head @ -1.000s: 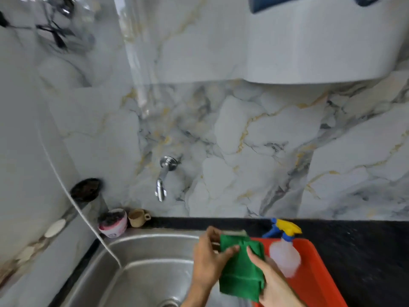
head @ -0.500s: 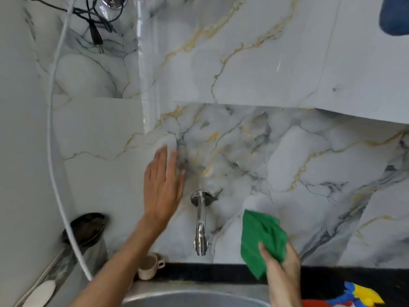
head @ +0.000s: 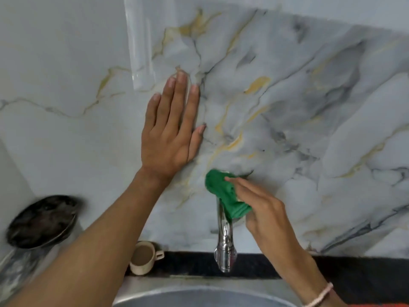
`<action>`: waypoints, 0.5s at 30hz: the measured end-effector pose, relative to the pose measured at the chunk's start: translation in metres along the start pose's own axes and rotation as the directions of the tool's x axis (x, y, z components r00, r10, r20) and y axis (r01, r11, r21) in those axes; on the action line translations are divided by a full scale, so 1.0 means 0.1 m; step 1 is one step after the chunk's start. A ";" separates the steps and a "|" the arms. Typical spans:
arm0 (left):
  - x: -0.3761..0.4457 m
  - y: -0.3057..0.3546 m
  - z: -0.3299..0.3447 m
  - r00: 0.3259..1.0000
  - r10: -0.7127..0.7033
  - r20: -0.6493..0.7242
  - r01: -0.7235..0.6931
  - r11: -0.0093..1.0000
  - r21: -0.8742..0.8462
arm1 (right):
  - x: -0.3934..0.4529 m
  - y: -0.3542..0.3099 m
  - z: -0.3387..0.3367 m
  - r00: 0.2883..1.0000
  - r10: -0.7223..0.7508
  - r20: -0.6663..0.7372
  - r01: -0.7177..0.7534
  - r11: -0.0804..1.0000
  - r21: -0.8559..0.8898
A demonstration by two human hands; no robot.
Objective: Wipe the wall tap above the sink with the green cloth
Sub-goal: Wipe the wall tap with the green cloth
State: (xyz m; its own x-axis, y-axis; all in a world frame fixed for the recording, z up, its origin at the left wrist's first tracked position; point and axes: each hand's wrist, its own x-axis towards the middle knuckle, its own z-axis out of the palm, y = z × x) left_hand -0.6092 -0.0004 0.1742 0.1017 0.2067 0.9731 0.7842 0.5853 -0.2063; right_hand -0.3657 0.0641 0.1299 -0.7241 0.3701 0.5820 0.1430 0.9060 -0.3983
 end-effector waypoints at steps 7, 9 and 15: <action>0.04 0.02 -0.02 1.000 -0.008 -0.026 0.008 1.000 -0.005 | -0.67 0.10 0.68 0.589 0.683 0.432 -0.696 0.157 0.701; 0.04 0.02 -0.02 0.999 0.000 -0.034 0.000 1.000 0.002 | -0.54 -0.03 0.82 0.486 0.563 0.668 -0.573 -0.373 0.730; 0.02 0.02 0.01 0.999 0.014 -0.037 -0.014 1.000 0.015 | -0.03 -0.28 0.80 0.625 0.295 0.723 -0.384 -0.690 0.614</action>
State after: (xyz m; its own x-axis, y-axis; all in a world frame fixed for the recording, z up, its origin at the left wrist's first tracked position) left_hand -0.6085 0.0018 0.1753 0.1355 0.1862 0.9731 0.7736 0.5937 -0.2213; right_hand -0.4219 0.0209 0.0830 -0.8981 0.3500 -0.2663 -0.2342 -0.8931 -0.3840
